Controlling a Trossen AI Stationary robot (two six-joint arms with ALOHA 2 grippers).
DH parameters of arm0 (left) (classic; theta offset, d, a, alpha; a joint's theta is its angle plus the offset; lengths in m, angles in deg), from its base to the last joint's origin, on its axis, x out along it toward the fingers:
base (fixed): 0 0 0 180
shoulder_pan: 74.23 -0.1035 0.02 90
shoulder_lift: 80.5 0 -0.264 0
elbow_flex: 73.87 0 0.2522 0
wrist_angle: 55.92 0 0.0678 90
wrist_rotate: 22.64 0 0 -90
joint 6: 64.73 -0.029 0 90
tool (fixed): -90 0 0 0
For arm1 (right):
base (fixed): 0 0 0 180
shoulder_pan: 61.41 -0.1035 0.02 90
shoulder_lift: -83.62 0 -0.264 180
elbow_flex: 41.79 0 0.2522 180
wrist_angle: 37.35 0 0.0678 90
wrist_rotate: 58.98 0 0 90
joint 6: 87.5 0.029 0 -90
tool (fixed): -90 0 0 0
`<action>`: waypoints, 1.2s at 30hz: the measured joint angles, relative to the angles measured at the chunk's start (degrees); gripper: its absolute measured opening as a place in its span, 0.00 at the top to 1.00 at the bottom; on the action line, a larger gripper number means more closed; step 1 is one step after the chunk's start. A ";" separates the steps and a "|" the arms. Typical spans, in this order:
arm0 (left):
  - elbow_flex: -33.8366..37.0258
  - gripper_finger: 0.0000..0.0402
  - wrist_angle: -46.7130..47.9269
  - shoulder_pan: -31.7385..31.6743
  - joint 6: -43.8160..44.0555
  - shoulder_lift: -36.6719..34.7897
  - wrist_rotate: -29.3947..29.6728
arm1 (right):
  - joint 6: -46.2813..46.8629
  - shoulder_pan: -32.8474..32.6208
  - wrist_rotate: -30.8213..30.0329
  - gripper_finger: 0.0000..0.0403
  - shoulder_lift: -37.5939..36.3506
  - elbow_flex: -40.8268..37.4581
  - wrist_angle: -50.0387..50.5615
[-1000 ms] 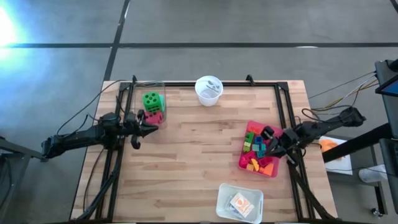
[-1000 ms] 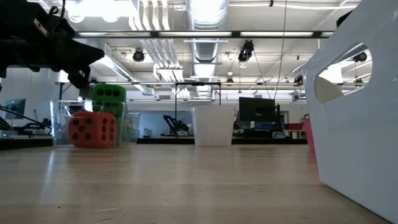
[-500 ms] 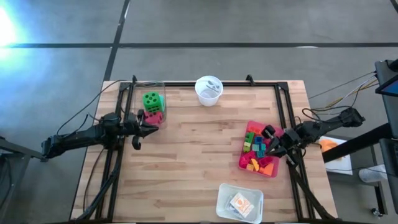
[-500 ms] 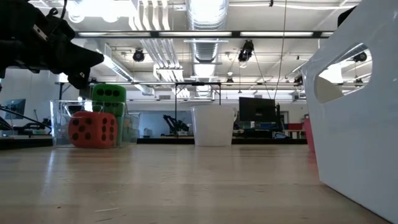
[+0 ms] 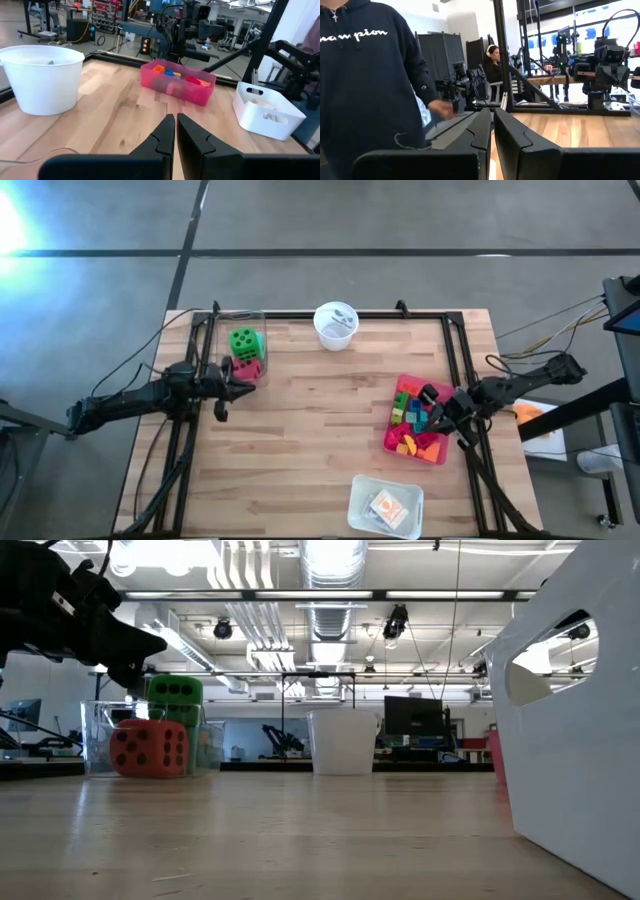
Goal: Pick & Place Toys
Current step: Return to Home Position
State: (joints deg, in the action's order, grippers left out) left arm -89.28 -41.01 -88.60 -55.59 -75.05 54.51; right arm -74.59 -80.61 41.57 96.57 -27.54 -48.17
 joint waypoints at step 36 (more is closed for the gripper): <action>0.02 0.94 -0.02 -0.02 2.90 0.00 -0.02 | 0.10 -0.02 -0.04 0.96 0.74 0.00 0.37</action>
State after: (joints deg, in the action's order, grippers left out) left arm -89.26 -41.03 -88.62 -52.68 -75.05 54.49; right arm -74.48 -80.63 41.52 97.32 -27.54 -47.80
